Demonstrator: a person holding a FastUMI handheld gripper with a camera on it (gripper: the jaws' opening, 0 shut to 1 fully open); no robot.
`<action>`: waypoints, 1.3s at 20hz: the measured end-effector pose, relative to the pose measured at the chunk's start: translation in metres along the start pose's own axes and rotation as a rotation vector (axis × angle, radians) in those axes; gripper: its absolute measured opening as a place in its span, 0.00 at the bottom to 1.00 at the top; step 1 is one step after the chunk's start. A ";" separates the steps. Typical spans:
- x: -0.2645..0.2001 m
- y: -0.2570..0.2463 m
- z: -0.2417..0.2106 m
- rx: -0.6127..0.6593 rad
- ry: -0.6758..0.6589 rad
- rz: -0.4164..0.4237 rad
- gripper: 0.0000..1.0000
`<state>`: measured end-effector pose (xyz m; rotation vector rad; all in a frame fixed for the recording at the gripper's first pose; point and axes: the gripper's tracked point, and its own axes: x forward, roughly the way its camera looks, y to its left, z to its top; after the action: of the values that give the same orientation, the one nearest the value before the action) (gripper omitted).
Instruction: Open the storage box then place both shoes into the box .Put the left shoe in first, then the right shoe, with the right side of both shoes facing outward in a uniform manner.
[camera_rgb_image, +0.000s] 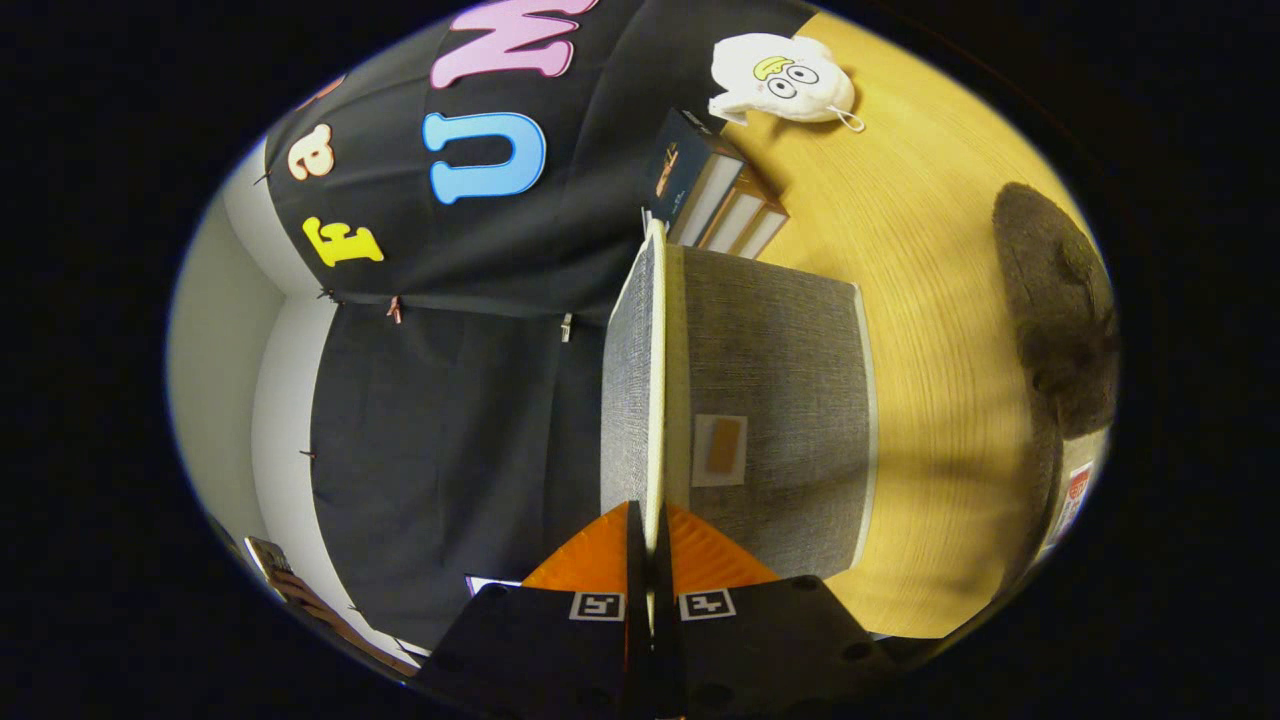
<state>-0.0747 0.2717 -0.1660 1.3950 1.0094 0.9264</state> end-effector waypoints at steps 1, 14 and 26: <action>-0.001 0.008 0.003 -0.007 -0.011 0.011 0.05; 0.052 0.139 0.003 -0.328 -0.054 -0.015 0.08; 0.173 0.193 -0.040 -0.382 0.006 -0.063 0.08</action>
<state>-0.0435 0.4470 0.0271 1.0362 0.8236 1.0161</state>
